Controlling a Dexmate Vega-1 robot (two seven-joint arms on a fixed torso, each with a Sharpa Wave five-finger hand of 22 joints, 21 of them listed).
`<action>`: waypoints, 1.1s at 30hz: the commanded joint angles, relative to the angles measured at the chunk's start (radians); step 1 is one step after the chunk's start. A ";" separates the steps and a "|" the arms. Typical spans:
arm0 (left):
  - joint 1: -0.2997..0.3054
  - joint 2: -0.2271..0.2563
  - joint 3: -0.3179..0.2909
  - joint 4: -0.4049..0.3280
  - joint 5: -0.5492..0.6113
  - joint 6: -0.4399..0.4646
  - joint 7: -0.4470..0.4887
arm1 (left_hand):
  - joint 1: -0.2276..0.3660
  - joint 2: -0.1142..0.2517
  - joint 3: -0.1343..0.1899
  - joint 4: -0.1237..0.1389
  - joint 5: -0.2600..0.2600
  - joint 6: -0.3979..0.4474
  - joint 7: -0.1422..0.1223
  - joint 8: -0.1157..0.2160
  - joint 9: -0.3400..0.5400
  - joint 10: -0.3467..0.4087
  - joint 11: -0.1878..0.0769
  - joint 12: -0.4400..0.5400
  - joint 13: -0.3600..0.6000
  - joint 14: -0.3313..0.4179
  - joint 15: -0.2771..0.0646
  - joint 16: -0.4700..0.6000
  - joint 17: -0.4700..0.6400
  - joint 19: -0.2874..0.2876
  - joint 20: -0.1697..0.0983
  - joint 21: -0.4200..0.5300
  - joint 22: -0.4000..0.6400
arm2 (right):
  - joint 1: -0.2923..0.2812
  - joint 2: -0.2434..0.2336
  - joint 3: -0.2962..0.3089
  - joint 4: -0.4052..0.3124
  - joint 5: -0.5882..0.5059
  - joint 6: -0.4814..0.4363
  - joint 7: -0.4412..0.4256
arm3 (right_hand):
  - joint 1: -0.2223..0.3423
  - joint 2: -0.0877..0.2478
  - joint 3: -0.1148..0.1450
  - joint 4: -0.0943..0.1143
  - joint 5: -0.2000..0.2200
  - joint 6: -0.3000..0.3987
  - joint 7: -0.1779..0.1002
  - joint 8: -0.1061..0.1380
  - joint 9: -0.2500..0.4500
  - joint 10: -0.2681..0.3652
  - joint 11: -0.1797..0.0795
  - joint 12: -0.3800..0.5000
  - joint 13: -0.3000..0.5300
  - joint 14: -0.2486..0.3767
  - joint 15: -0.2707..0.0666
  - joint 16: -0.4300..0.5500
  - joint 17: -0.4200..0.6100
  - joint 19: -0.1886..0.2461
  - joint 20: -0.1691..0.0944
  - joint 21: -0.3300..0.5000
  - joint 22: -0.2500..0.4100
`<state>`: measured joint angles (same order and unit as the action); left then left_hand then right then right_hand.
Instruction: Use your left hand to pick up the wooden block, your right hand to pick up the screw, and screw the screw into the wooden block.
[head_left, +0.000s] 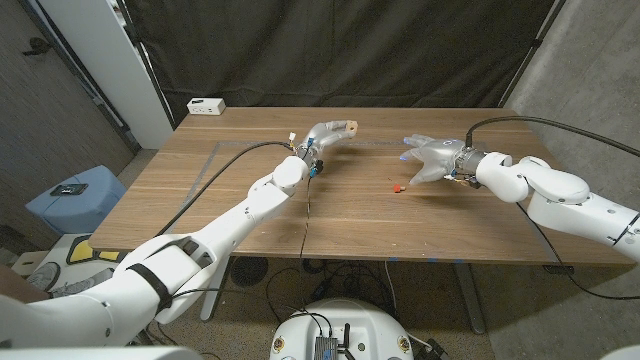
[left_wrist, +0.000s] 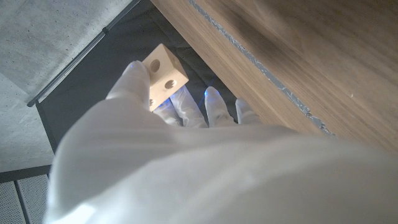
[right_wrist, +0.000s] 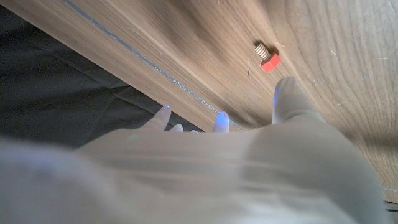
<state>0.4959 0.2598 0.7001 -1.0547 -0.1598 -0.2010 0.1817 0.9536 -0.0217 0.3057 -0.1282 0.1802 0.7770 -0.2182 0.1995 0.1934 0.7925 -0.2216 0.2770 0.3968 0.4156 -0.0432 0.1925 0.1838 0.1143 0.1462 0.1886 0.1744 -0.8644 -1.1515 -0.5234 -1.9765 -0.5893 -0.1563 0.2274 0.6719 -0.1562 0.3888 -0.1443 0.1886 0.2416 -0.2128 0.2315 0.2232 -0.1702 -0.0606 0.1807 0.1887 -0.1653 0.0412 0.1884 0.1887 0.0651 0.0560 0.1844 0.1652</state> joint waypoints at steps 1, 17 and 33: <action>-0.022 -0.012 0.008 0.041 0.000 -0.015 -0.013 | 0.003 0.010 -0.006 -0.001 0.007 -0.004 0.001 0.001 0.004 -0.003 0.000 -0.003 0.002 0.003 -0.064 0.007 0.004 -0.007 0.006 0.001 0.005 | 0.020 0.030 -0.020 -0.016 -0.040 -0.046 0.108 | -0.016 0.002 -0.009 0.001 0.001 -0.021 0.004 -0.008 0.007 -0.055 0.009 -0.005 0.003 -0.023 0.007 -0.003 0.006 -0.018 0.006 -0.005 0.005; -0.051 -0.035 0.015 0.121 -0.010 -0.050 -0.037 | 0.001 0.013 -0.008 -0.001 0.007 -0.004 0.001 0.001 0.004 -0.005 0.000 -0.006 0.004 -0.001 -0.064 0.006 0.004 -0.009 0.007 0.002 0.005 | 0.078 0.095 -0.086 -0.012 -0.140 -0.095 0.206 | -0.017 0.015 -0.009 0.000 -0.003 -0.004 0.007 0.006 0.014 -0.072 0.011 0.000 0.003 -0.038 0.019 -0.001 0.006 -0.029 0.021 -0.003 0.005; -0.061 -0.049 0.020 0.159 -0.015 -0.070 -0.047 | -0.001 0.015 -0.010 -0.002 0.007 -0.004 0.001 0.003 0.003 -0.006 0.000 -0.008 0.006 0.000 -0.063 0.008 0.004 -0.013 0.008 0.002 0.005 | 0.106 0.136 -0.123 -0.003 -0.227 -0.118 0.258 | 0.010 0.031 0.005 -0.011 0.002 0.010 0.005 0.017 0.018 -0.070 0.006 0.005 0.003 -0.037 0.020 0.003 0.005 -0.024 0.025 0.001 0.004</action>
<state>0.4398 0.2185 0.7171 -0.9169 -0.1709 -0.2601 0.1388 0.9496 -0.0178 0.2978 -0.1278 0.1802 0.7770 -0.2181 0.1995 0.1930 0.7891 -0.2181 0.2697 0.3966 0.4156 -0.0432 0.1963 0.1837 0.1091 0.1517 0.1887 0.1743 -0.7764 -1.0429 -0.6230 -1.9855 -0.7623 -0.2541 0.4467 0.6741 -0.1284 0.3884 -0.1520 0.1887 0.2415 -0.2036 0.2387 0.2392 -0.1716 -0.0515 0.1807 0.1885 -0.1694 0.0531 0.1886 0.1905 0.0391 0.0715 0.1808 0.1651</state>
